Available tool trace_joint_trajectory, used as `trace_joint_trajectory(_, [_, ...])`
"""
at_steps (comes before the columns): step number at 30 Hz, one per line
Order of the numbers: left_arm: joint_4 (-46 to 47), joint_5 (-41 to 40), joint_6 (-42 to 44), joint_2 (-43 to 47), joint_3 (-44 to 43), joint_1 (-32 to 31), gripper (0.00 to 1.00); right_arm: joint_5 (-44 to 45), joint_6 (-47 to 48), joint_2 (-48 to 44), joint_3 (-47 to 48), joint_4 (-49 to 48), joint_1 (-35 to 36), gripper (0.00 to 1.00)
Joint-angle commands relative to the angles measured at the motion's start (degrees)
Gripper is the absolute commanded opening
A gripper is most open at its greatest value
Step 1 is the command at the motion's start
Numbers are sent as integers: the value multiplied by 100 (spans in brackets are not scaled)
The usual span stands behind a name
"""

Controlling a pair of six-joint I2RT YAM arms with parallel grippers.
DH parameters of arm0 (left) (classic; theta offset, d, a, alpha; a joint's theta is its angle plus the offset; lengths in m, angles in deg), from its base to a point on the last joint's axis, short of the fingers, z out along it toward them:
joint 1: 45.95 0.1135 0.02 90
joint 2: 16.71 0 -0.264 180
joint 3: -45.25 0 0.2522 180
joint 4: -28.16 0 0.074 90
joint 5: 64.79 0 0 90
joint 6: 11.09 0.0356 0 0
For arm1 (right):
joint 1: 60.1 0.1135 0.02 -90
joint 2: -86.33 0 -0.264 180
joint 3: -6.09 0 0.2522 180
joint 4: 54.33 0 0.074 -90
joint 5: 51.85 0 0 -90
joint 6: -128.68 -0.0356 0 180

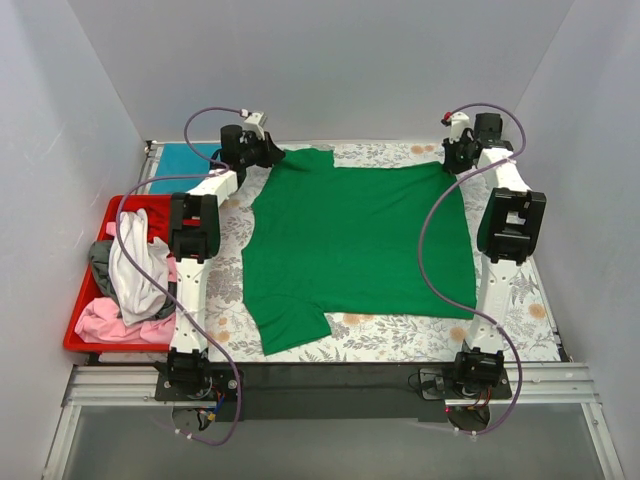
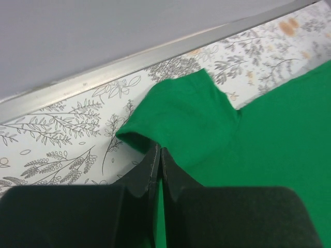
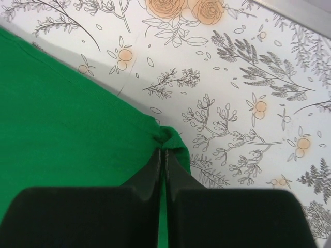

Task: Fold and stack the t-shirts
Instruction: Fold the tshirt

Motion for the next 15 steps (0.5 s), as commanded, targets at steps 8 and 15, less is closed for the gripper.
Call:
trace_joint_trajectory(8, [657,829,311,1630,1072,215,0,-465,313,-897,-522,-231,-79,1])
trace_joint_trajectory(15, [481,1067,644,2341,1942,224,0,-518,550,-1293,-988,-223,-123,1])
